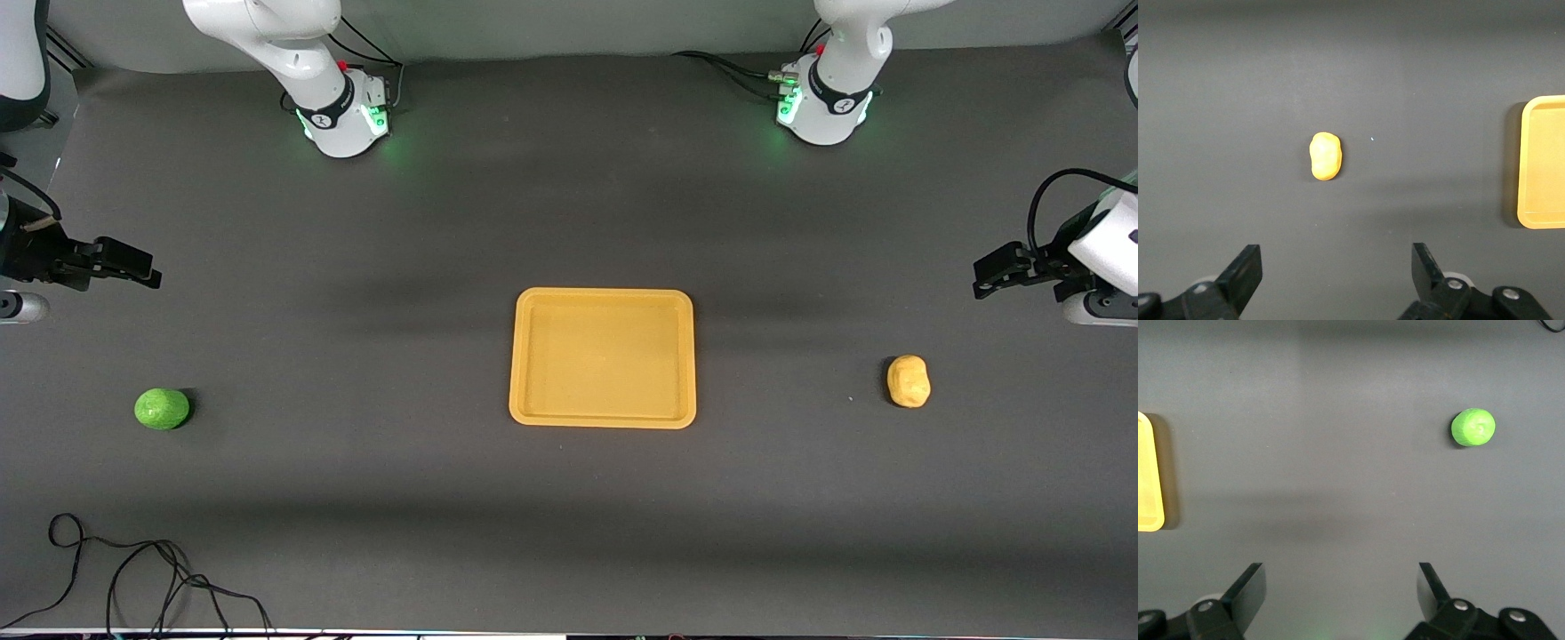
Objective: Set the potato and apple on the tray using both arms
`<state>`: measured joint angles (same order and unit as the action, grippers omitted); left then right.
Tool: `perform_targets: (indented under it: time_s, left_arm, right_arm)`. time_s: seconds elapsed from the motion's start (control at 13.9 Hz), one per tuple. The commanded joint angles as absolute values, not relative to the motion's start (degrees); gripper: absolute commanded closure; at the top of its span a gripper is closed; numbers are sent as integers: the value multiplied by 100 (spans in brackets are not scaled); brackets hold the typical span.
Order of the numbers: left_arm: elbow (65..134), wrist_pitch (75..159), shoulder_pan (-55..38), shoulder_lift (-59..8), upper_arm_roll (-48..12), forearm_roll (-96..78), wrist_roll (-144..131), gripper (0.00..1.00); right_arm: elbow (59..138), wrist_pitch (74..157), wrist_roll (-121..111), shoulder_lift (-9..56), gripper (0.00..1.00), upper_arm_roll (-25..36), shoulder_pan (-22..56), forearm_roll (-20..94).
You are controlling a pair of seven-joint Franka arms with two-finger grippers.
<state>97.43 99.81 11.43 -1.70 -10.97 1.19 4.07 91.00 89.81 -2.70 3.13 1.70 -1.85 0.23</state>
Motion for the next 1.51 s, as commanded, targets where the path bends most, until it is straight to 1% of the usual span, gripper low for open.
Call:
perform_targets:
  time_s: [0.0, 0.36, 0.43, 0.65, 0.79, 1.01, 1.08, 1.29, 1.44]
  left_arm:
    - [9800, 10072, 1151, -132, -1081, 88, 413, 0]
    - [9887, 10090, 1160, -158, -1081, 88, 413, 0]
    - [10088, 10255, 1178, -141, -1072, 97, 422, 0]
    - [10835, 11282, 1353, -175, -1063, 114, 579, 0]
    - [10942, 11635, 1599, -604, -1063, 114, 1035, 0]
    - [10916, 12276, 1670, -1351, -1055, 114, 1090, 1]
    - [10907, 12348, 1661, -1501, -1063, 140, 1081, 1]
    - [10925, 12252, 1644, -1503, -1063, 185, 1055, 0]
    - [10960, 12427, 1574, -1704, -1063, 193, 1020, 1]
  right_arm:
    - [9044, 8895, -140, 325, 0, 193, -123, -62]
    - [8974, 8895, -132, 360, 0, 202, -132, -35]
    - [8974, 8895, -123, 369, 0, 202, -132, -26]
    - [8974, 8895, -132, 369, 0, 202, -132, -26]
    - [8974, 8895, -141, 369, 0, 202, -132, -26]
    - [8974, 8895, -193, 369, 0, 202, -132, -26]
    - [8982, 8895, -193, 369, 0, 202, -132, -26]
    - [8991, 8895, -193, 369, 0, 202, -132, -44]
    - [8991, 8903, -202, 378, 0, 202, -132, -62]
